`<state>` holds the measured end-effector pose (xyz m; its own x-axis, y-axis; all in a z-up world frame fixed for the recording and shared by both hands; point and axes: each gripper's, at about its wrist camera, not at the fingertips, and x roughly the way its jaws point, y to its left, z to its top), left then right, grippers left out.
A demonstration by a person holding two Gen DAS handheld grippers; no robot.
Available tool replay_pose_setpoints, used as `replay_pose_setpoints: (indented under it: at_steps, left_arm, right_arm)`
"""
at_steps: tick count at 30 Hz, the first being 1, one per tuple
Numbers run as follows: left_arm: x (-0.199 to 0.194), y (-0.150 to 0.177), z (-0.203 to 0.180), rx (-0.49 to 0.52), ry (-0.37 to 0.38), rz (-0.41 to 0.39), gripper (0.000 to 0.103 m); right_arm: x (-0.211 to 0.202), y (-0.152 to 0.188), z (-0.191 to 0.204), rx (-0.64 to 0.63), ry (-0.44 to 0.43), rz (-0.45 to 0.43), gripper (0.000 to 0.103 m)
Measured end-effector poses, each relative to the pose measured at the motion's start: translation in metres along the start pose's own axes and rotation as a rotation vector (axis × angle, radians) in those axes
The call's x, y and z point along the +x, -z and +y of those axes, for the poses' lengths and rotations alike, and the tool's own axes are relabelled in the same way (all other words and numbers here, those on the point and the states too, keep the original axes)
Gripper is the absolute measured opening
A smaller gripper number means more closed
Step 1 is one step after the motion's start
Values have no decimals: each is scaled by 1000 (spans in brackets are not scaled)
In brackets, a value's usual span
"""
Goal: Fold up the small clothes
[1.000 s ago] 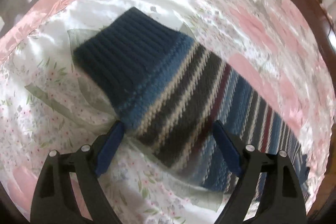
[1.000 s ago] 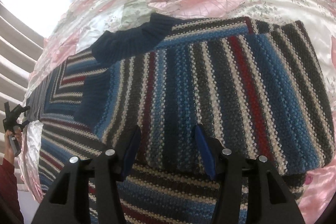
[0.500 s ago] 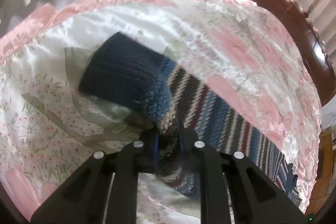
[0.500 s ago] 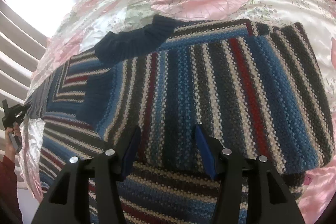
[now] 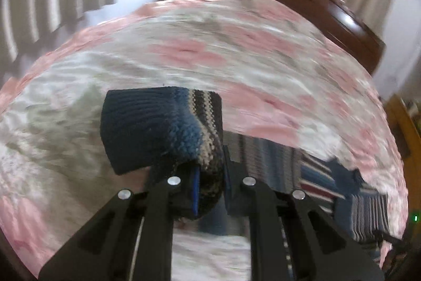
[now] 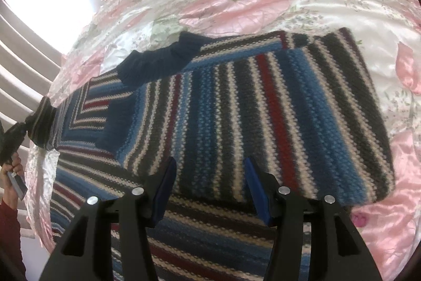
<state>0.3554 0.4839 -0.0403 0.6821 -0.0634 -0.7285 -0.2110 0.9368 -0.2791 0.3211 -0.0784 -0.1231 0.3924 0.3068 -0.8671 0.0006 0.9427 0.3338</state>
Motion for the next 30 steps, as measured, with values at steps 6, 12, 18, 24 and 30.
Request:
replay_pose_setpoints:
  at_steps: [6,12,18,24,30]
  left_arm:
    - [3,27,-90,122,126,30,12]
    - [17,64,-171,202,244,94,12]
    - [35,102,-238,240,320,144,12]
    - [65,141,-278,272,315,219,12]
    - [97,162,-273,275,267,331,23]
  right_arm:
    - [-8,1,-15,10,-6,-16,55]
    - [-11,1,-20,-15,10,-28,55]
    - [-12,3,-23,-57,28,-33,55]
    - [-7,5,-31,-50,19,-21,55]
    - [1,5,-34,-40,15,4,55]
